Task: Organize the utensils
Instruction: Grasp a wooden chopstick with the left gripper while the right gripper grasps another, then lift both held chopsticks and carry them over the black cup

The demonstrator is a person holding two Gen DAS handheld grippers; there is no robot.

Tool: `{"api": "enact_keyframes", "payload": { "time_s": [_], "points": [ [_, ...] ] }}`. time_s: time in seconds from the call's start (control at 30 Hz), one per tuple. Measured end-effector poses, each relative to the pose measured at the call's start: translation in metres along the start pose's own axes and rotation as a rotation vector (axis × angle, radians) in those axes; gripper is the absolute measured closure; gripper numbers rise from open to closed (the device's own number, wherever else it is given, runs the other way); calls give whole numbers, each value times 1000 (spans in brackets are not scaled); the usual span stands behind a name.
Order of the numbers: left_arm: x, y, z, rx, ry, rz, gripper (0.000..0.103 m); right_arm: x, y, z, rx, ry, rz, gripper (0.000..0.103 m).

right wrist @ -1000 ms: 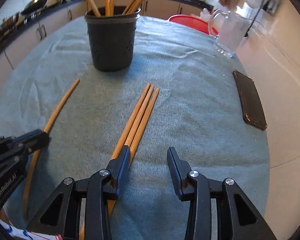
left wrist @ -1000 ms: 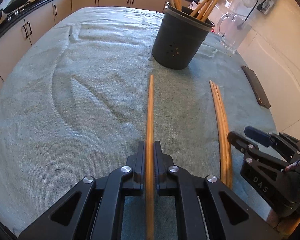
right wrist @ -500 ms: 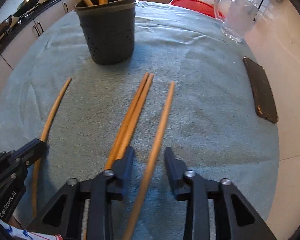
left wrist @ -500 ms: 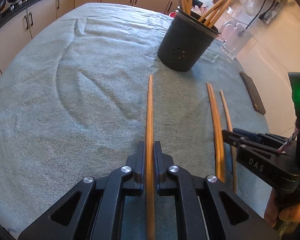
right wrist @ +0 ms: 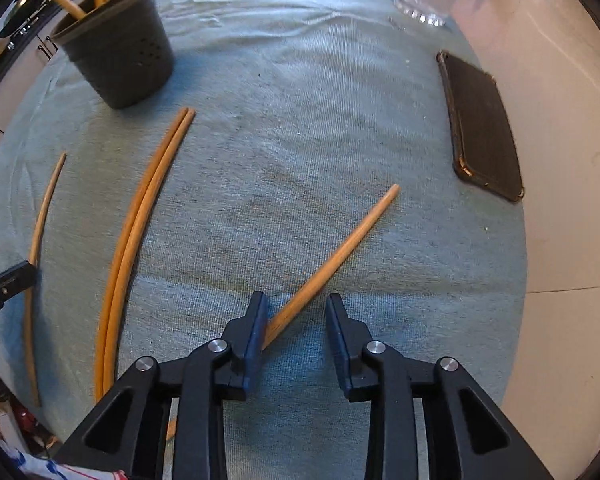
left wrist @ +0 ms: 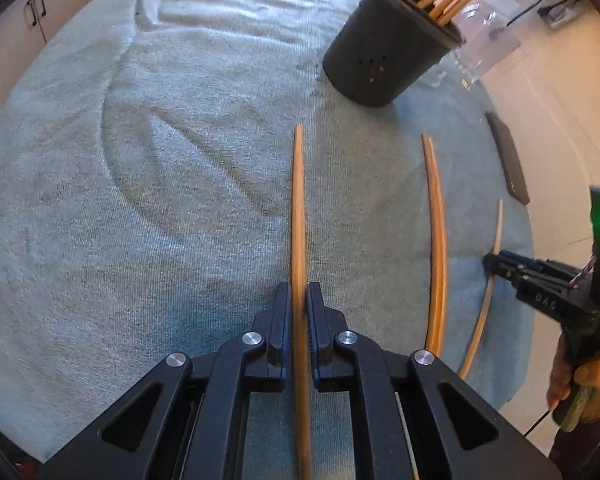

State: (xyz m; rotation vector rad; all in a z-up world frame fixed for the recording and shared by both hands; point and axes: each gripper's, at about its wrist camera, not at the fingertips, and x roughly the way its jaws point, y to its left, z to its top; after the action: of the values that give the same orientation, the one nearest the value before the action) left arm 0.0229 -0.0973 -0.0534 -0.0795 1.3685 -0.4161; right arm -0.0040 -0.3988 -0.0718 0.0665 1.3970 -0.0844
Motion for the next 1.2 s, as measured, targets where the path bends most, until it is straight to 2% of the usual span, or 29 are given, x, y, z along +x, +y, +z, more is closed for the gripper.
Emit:
{"api": "enact_keyframes", "payload": {
  "time_s": [0.1, 0.3, 0.47, 0.63, 0.77, 0.83, 0.93, 1.0, 1.03, 1.2],
  "points": [
    [3, -7, 9, 13, 43, 46, 95, 4, -4, 11, 16, 35, 11, 72],
    [12, -25, 24, 78, 66, 135, 95, 7, 10, 31, -10, 47, -18, 72],
    [17, -28, 31, 132, 102, 134, 94, 8, 24, 46, -59, 101, -24, 72],
    [22, -23, 44, 157, 172, 80, 94, 18, 4, 68, -42, 192, 57, 72],
    [29, -22, 54, 157, 190, 31, 94, 14, 21, 64, -109, 135, 23, 73],
    [31, -24, 56, 171, 177, 12, 94, 11, 25, 58, -141, 85, 9, 79],
    [27, -20, 49, 168, 120, -6, 96, 6, 24, 48, -129, 25, 37, 88],
    [20, -19, 43, 170, 44, 40, 96, 2, 20, 38, -117, -14, 59, 95],
    [15, -18, 40, 170, 4, 59, 96, -2, 16, 30, -96, -33, 84, 95],
    [-20, -16, 24, 168, -153, 33, 96, -31, -14, 3, 8, -177, 202, 96]
  ]
}}
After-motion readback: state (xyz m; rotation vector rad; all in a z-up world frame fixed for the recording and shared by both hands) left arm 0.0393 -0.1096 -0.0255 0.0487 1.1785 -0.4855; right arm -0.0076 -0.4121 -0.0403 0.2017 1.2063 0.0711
